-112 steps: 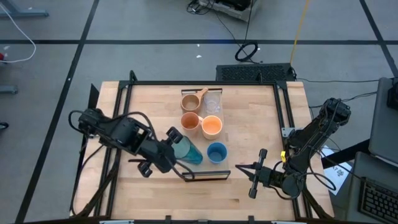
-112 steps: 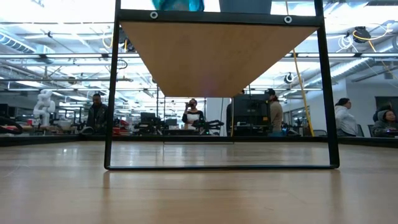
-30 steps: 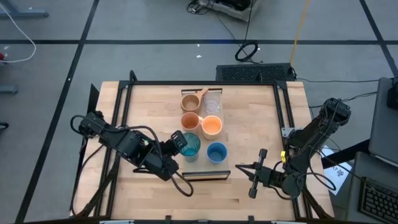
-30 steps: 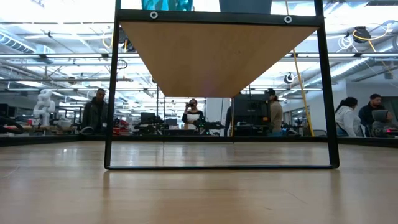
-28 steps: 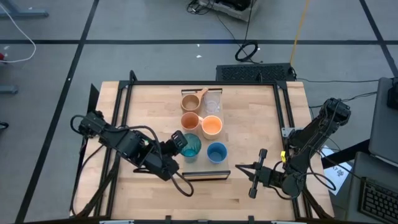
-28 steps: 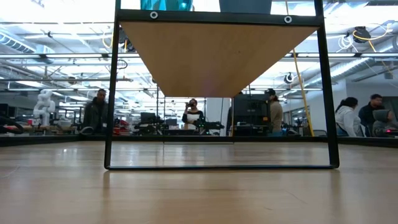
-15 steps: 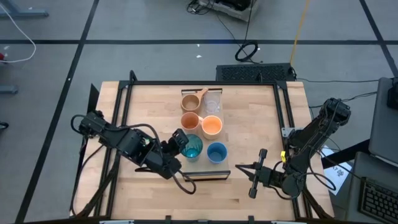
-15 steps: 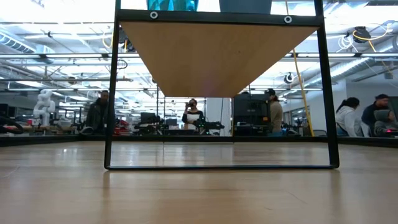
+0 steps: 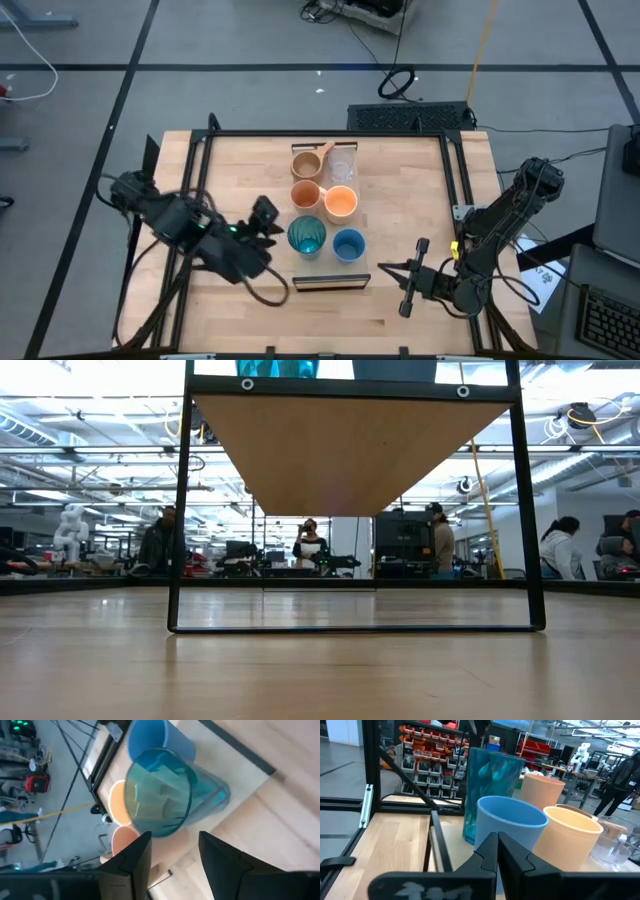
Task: Stack small to large cups/mugs on shelf
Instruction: Return to Home Position
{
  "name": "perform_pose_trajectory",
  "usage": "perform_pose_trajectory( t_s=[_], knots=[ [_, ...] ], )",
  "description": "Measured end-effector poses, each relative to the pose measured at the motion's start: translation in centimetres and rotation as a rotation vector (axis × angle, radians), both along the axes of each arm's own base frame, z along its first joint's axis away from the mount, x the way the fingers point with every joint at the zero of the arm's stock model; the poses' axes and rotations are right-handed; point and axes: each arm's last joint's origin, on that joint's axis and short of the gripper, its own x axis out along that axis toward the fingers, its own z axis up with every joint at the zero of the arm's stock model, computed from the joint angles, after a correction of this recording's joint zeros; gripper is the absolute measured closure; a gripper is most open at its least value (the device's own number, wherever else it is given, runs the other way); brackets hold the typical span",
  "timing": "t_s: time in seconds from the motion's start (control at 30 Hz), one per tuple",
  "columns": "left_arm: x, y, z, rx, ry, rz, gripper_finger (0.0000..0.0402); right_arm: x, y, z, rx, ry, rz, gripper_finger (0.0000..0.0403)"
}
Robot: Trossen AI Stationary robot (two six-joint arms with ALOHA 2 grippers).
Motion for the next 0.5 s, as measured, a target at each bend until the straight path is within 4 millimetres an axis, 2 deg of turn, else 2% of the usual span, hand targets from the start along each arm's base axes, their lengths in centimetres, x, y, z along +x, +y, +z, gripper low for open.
perform_pose_trajectory(
  t_s=[0.23, 0.5],
  knots=[
    [-3.9, 2.1, 3.4, -0.212, -0.143, 0.096, 0.0236, 0.4, -1.0, 1.6, -0.028, -0.027, 0.031, 0.0403],
    [-8.1, 4.4, 5.8, -0.421, -0.27, 0.218, 0.025, 0.7, -4.2, 4.4, -0.061, -0.05, 0.201, 0.0403]
  ],
)
